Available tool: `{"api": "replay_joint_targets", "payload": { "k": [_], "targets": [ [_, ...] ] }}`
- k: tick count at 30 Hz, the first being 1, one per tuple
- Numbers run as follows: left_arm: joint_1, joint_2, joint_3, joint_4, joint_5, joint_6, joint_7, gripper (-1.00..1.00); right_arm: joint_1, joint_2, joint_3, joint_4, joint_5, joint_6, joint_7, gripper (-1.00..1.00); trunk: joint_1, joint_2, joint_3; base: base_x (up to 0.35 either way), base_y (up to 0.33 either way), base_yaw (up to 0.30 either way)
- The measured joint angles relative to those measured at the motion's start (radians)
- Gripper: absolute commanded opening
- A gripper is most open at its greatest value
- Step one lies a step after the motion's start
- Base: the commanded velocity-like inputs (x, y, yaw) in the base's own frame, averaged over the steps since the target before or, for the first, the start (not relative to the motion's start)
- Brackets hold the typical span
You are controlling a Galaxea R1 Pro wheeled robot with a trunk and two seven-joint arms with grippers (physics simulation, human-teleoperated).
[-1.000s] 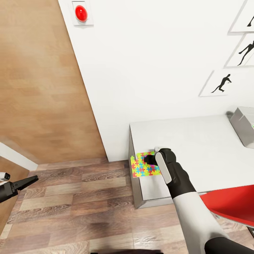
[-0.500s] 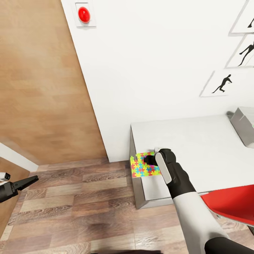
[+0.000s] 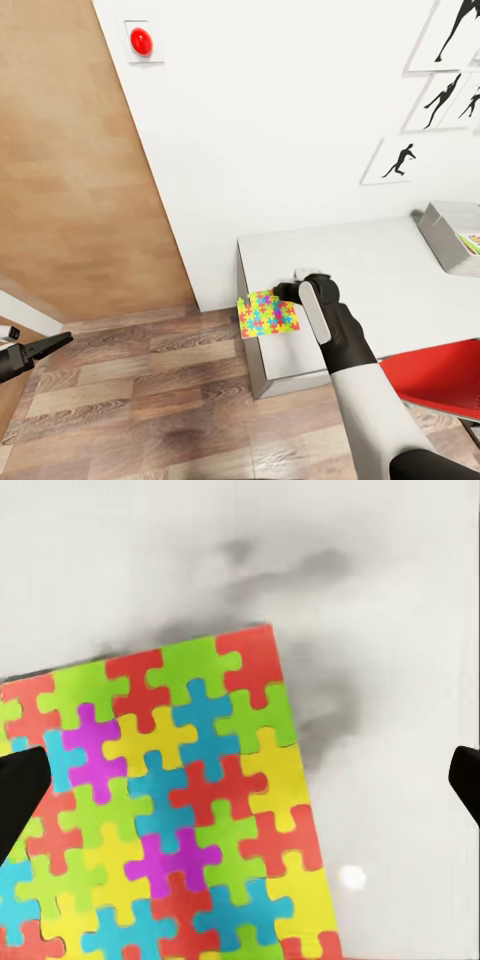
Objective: Put all the toys in the child's room - the three board games (two on the bed and one on the table), the two jigsaw puzzles on the table, and the tennis ball on the table - inside the toy box on the table in the child's room.
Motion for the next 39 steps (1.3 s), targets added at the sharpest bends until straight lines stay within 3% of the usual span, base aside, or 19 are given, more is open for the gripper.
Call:
{"api": "replay_joint_targets", "payload": {
  "k": [11, 14, 15, 19, 20, 23, 24, 25, 28, 29, 30, 31, 33, 34, 36, 39],
  "targets": [
    [0.000, 0.000, 0.000, 0.000, 0.000, 0.000, 0.000, 1.00, 0.015, -0.006, -0.002, -0.267, -0.022, 0.009, 0.004, 1.00, 0.000, 0.000, 0.017, 0.000, 0.000, -0.118],
    [0.000, 0.000, -0.001, 0.000, 0.000, 0.000, 0.000, 1.00, 0.014, -0.006, -0.003, -0.327, -0.060, 0.009, 0.010, 1.00, 0.000, 0.000, 0.021, 0.000, 0.000, -0.118],
    [0.000, 0.000, -0.001, 0.000, 0.000, 0.000, 0.000, 1.00, 0.015, -0.006, -0.003, -0.336, -0.079, 0.009, 0.012, 1.00, 0.000, 0.000, 0.023, 0.000, 0.000, -0.118],
    [0.000, -0.001, -0.001, 0.000, -0.001, -0.001, 0.000, 1.00, 0.041, -0.011, -0.004, -0.360, -0.224, 0.009, 0.043, 1.00, 0.000, 0.000, 0.029, 0.000, 0.000, -0.118],
    [0.000, -0.001, -0.002, 0.000, -0.001, -0.001, 0.000, 1.00, 0.062, -0.018, -0.006, -0.364, -0.298, 0.009, 0.076, 1.00, 0.000, 0.000, 0.031, 0.000, 0.000, -0.118],
    [0.000, -0.001, -0.002, 0.000, -0.002, -0.001, 0.000, 1.00, 0.105, -0.043, -0.018, -0.369, -0.411, 0.009, 0.160, 1.00, 0.000, 0.000, 0.035, 0.000, 0.000, -0.118],
    [0.000, -0.002, -0.003, 0.000, -0.003, -0.001, 0.000, 1.00, 0.121, -0.055, -0.025, -0.370, -0.445, 0.009, 0.199, 1.00, 0.000, 0.000, 0.037, 0.000, 0.000, -0.118],
    [0.000, -0.002, -0.004, 0.000, -0.006, -0.002, 0.000, 1.00, 0.151, -0.083, -0.044, -0.371, -0.501, 0.009, 0.292, 1.00, 0.000, 0.000, 0.038, 0.000, 0.000, -0.118],
    [0.000, -0.003, -0.006, 0.000, -0.010, -0.002, 0.000, 1.00, 0.198, -0.134, -0.084, -0.372, -0.579, 0.008, 0.468, 1.00, 0.000, 0.000, 0.043, 0.000, 0.000, -0.118],
    [0.000, -0.004, -0.006, 0.000, -0.012, -0.002, 0.000, 1.00, 0.228, -0.165, -0.113, -0.373, -0.606, -0.002, 0.609, 1.00, 0.000, 0.000, 0.044, 0.000, 0.000, -0.118],
    [-0.001, -0.004, -0.007, 0.000, -0.013, -0.003, 0.000, 1.00, 0.246, -0.181, -0.129, -0.373, -0.615, -0.012, 0.691, 1.00, 0.000, 0.000, 0.046, 0.000, 0.000, -0.116],
    [-0.002, -0.005, -0.008, 0.001, -0.014, -0.002, 0.000, 1.00, 0.283, -0.206, -0.156, -0.374, -0.623, -0.044, 0.846, 1.00, 0.000, 0.000, 0.047, 0.000, 0.000, -0.115],
    [-0.004, -0.007, -0.009, 0.001, -0.014, -0.002, 0.000, 1.00, 0.328, -0.228, -0.184, -0.374, -0.625, -0.094, 1.001, 1.00, 0.000, 0.000, 0.050, 0.000, 0.000, -0.114],
    [-0.006, -0.008, -0.012, 0.001, -0.015, -0.002, 0.000, 1.00, 0.379, -0.247, -0.206, -0.374, -0.626, -0.154, 1.132, 1.00, 0.000, 0.000, 0.052, 0.000, 0.000, -0.113],
    [-0.008, -0.010, -0.023, 0.001, -0.015, -0.002, 0.005, 1.00, 0.466, -0.274, -0.241, -0.375, -0.626, -0.248, 1.294, 1.00, 0.000, 0.000, 0.055, 0.000, 0.000, -0.113],
    [-0.014, -0.011, -0.050, 0.001, -0.015, -0.001, 0.029, 1.00, 0.572, -0.304, -0.282, -0.375, -0.626, -0.344, 1.441, 1.00, 0.000, 0.000, 0.060, 0.000, 0.000, -0.112]
  ]
}}
